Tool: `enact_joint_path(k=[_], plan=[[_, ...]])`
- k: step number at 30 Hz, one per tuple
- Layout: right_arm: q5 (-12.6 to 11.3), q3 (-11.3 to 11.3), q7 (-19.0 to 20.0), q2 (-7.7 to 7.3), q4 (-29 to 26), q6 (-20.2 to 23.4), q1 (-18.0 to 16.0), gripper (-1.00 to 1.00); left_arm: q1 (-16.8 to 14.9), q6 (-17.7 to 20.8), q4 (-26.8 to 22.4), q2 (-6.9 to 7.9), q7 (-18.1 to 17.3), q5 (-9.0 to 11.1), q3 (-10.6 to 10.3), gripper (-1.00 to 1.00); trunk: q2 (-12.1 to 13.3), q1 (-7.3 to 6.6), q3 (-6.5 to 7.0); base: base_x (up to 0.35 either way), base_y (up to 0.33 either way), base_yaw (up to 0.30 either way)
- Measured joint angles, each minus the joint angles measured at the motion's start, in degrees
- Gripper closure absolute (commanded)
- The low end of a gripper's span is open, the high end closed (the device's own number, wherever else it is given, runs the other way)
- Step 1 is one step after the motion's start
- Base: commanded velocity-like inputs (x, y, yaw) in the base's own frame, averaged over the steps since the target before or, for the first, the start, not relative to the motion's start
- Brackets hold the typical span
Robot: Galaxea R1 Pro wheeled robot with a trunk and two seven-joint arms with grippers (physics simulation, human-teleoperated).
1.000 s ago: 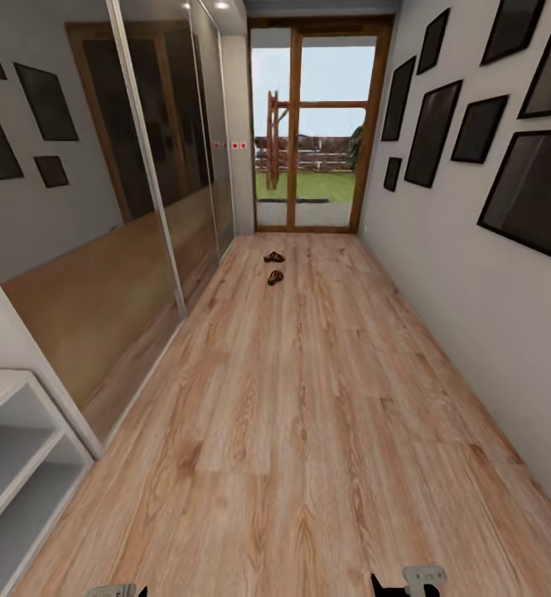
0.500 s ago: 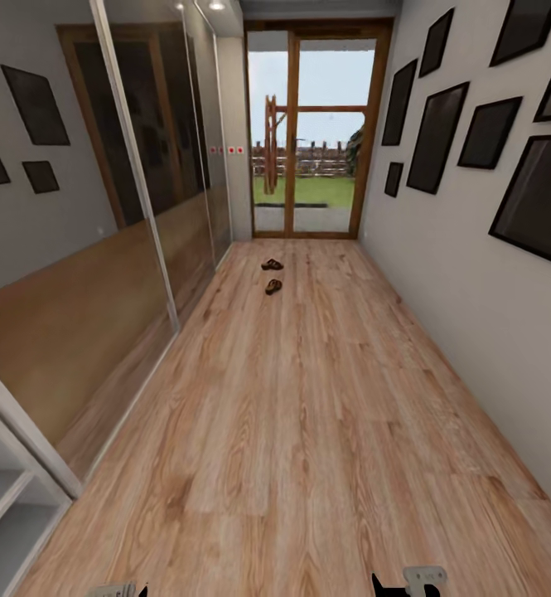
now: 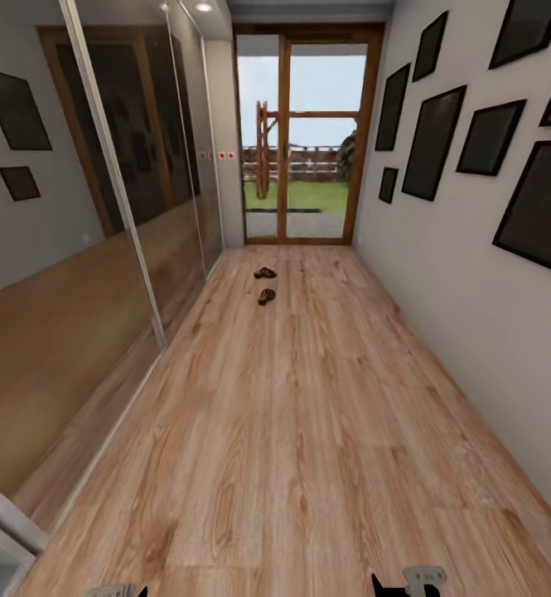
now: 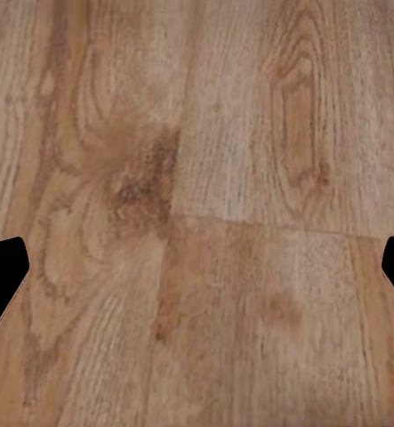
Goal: Pick up the two gym shoes and the two sandals from the corridor floor and place them onto the hallstand (shoe rack) in the corridor, making sure they are on the rack and not on the floor. Arrange them so the two gym shoes are next to each other and the two sandals are next to each other.
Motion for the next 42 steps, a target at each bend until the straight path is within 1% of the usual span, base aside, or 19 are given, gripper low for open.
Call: enact_joint_path(k=[34,42], plan=[[-0.08,-0.09,0.01,-0.02,0.00,0.00,0.00,-1.00,0.00,0.00,-0.08,0.00,0.00,0.03,0.09,-1.00,0.00,0.00,0.02,0.337,0.000,0.000],[-0.14,-0.19,0.02,-0.57,0.00,0.00,0.00,-1.00,0.00,0.00,-0.08,0.00,0.00,0.00,0.12,-1.00,0.00,0.00,0.02,0.337,0.000,0.000]])
